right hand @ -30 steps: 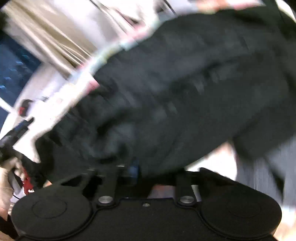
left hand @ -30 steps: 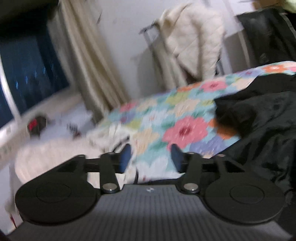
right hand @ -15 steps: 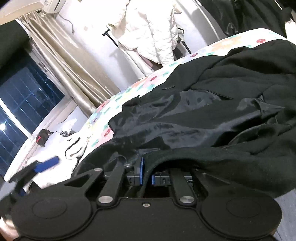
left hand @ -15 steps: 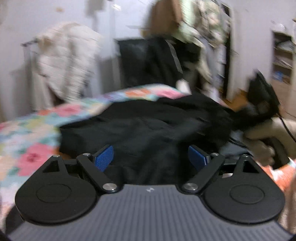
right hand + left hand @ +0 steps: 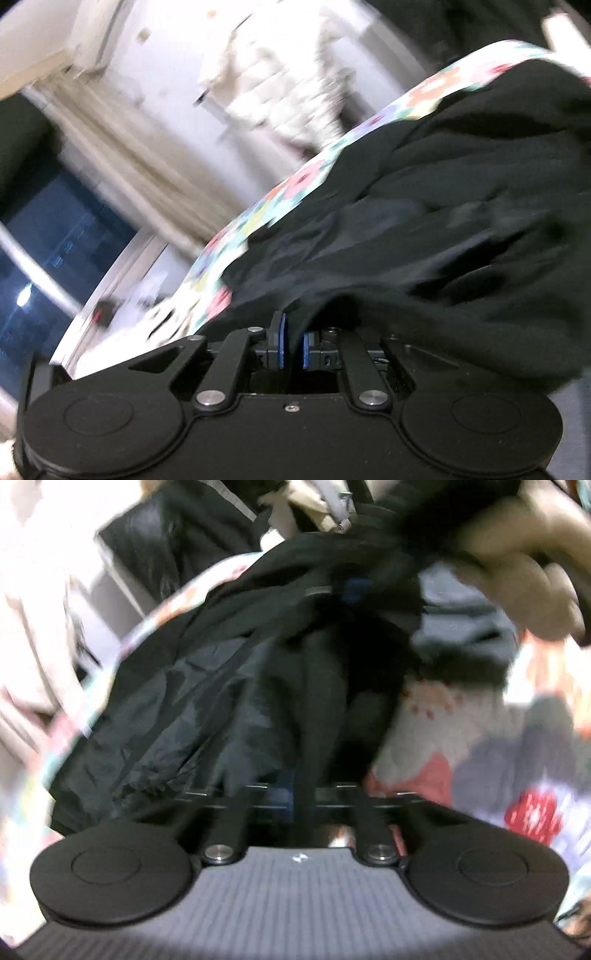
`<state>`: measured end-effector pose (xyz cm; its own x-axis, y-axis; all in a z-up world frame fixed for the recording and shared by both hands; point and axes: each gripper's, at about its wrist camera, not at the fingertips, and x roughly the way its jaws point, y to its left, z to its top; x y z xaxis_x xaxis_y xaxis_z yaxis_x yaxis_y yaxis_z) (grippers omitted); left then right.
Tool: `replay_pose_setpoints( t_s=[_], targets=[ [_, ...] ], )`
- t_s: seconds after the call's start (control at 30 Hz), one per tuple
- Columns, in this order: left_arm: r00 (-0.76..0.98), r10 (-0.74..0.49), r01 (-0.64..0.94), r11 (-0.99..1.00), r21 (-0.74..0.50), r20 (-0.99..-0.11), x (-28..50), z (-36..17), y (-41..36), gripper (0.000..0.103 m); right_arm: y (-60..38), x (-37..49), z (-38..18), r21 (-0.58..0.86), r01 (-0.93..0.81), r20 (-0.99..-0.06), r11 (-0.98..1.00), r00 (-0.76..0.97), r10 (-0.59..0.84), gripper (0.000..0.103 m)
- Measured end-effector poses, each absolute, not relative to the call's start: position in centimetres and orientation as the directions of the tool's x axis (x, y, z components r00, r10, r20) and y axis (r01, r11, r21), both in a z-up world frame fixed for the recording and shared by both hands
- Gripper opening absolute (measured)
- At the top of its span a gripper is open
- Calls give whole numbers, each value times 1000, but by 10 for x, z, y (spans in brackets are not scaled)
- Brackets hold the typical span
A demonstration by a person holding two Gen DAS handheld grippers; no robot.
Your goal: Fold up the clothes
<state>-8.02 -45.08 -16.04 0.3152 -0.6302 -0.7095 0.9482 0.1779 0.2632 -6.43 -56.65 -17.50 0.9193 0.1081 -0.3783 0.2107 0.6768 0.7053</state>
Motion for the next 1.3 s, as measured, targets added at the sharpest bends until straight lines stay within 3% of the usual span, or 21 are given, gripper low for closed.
replay_pose_setpoints(
  t_s=[0.07,0.13,0.27,0.37,0.43,0.5,0.57,0.7,0.8,0.9,1.03,1.1,1.3],
  targets=[
    [298,-660,954,240,182,-690,-55,-146,-449,6,-572,-74,-172,680,238,-376,693,925,51,15],
    [320,-667,945,276,175,-673,-40,-137,-451,6,-574,-80,-170,662,250,-375,706,927,24,15],
    [319,-667,933,346,99,-674,-6,-127,-464,6,-557,-74,-163,512,298,-456,805,889,-39,17],
    [301,-650,921,388,35,-698,24,-136,-490,6,-530,-70,-152,289,311,-503,905,854,-133,33],
    [309,-629,922,382,62,-714,32,-143,-504,6,-516,-71,-148,173,303,-521,937,836,-174,50],
    [333,-597,921,372,115,-730,37,-150,-517,6,-505,-75,-149,99,282,-537,954,823,-187,60],
    [349,-579,915,380,135,-737,44,-152,-522,6,-494,-78,-149,25,259,-551,966,809,-203,61],
    [376,-580,891,440,111,-723,62,-148,-518,7,-478,-88,-162,-263,316,-595,912,690,-411,61],
    [392,-570,874,476,98,-722,73,-150,-511,7,-497,-92,-168,-299,387,-623,872,614,-485,61],
    [402,-559,855,512,80,-726,85,-157,-507,7,-514,-97,-166,-302,443,-596,844,603,-530,61],
    [391,-566,846,532,41,-725,96,-162,-502,8,-523,-86,-174,-435,414,-532,800,599,-599,61],
    [392,-570,850,525,47,-722,95,-164,-502,8,-518,-76,-183,-556,337,-496,760,599,-628,61],
    [406,-586,872,479,104,-701,86,-167,-497,8,-509,-55,-194,-669,252,-447,699,616,-649,61]
  ],
)
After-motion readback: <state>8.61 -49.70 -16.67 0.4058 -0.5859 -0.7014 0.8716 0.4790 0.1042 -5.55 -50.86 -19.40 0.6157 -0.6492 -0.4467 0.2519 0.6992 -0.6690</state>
